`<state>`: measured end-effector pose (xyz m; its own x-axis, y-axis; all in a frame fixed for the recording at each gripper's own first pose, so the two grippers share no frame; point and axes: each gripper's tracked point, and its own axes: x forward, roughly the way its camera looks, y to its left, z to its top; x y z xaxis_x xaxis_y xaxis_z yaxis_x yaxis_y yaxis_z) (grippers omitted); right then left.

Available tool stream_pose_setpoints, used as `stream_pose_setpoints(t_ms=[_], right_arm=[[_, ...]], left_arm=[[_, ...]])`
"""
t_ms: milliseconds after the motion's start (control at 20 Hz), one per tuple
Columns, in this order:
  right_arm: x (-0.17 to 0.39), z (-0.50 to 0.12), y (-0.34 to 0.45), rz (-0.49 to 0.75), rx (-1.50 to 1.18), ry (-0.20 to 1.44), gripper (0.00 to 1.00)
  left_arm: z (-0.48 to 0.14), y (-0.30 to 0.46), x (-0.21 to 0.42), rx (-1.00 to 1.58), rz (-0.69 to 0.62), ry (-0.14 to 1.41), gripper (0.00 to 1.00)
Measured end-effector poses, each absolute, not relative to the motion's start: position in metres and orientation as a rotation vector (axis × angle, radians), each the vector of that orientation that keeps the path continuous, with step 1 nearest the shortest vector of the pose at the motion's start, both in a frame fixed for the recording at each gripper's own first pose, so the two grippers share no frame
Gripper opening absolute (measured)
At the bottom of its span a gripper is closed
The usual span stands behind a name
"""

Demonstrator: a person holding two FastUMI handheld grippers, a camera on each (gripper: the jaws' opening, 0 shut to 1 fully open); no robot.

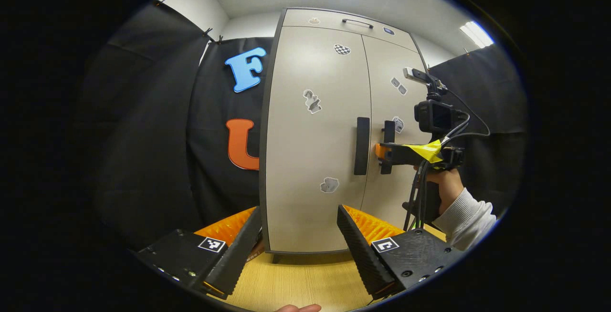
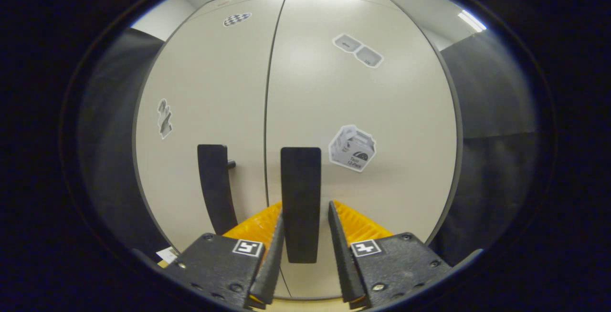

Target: Open the right door of the double-door shoe cabinet with the right hand, and open the left door with the left hand.

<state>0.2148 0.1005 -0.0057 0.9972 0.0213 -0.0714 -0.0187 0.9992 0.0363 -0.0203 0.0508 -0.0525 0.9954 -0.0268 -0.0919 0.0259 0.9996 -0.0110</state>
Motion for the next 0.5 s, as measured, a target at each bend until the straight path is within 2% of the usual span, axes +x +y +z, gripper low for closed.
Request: stream_pose_setpoints(t_ms=[50, 200, 250, 300, 500], right_arm=[[0.2167, -0.0062, 0.1005, 0.008, 0.019, 0.076, 0.40], [0.2148, -0.0066, 0.1016, -0.018, 0.028, 0.072, 0.25], [0.2155, -0.0053, 0.1025, -0.008, 0.038, 0.070, 0.13], [0.2156, -0.0055, 0.1010, 0.000, 0.038, 0.071, 0.10], [0.2146, -0.0060, 0.1012, 0.011, 0.026, 0.078, 0.08]], left_arm=[[-0.0526, 0.0512, -0.0201, -0.009, -0.026, 0.093, 0.95], [-0.0535, 0.0504, -0.0206, -0.016, -0.033, 0.091, 0.95], [-0.0534, 0.0516, -0.0212, -0.017, -0.032, 0.090, 0.95], [-0.0538, 0.0521, -0.0217, -0.019, -0.031, 0.090, 0.95], [-0.0501, 0.0534, -0.0202, -0.028, -0.026, 0.082, 0.95]])
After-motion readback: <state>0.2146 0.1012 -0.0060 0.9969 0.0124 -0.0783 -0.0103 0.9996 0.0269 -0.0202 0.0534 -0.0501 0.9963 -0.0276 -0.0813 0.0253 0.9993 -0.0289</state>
